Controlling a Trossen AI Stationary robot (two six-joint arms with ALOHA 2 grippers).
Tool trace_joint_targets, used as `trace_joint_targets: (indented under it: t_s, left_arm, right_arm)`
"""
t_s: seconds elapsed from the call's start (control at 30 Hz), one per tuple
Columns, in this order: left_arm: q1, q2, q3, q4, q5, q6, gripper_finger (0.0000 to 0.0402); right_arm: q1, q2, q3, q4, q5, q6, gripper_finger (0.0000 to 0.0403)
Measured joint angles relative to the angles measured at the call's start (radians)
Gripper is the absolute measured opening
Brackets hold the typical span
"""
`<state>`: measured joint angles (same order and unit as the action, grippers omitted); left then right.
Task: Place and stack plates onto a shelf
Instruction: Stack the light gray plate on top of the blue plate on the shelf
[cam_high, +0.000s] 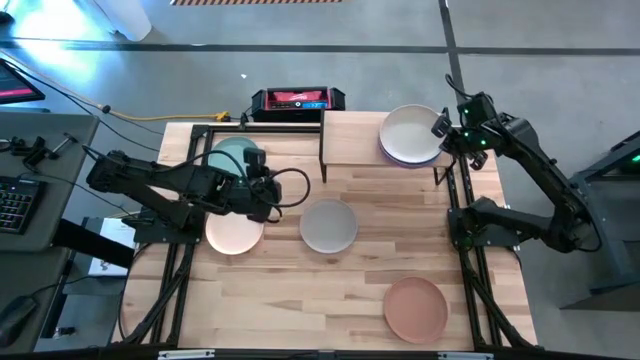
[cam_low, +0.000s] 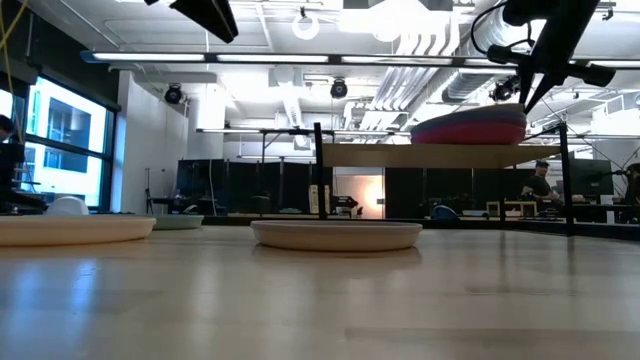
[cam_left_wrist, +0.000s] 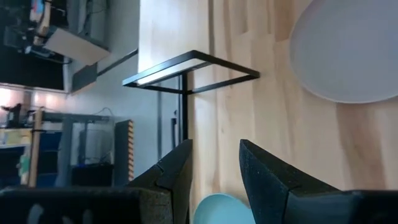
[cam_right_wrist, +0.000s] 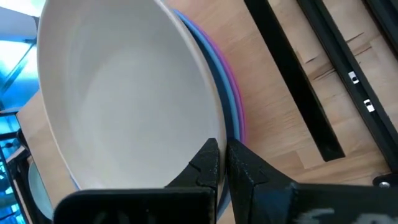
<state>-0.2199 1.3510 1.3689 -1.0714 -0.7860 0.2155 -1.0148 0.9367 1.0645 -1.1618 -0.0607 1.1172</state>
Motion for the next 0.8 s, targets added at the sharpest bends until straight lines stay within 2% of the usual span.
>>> trace_joint_targets:
  t_s: [0.4,0.8]
  left_arm:
    - [0.000,0.000,0.000,0.001,0.099,-0.003,0.0119]
    - [0.000,0.000,0.000,0.002,0.102,-0.003,0.0119]
  right_arm:
    - [0.000,0.000,0.000,0.038,-0.001,0.000,0.0001]
    - [0.001,0.000,0.000,0.001,-0.002,-0.047,0.0001]
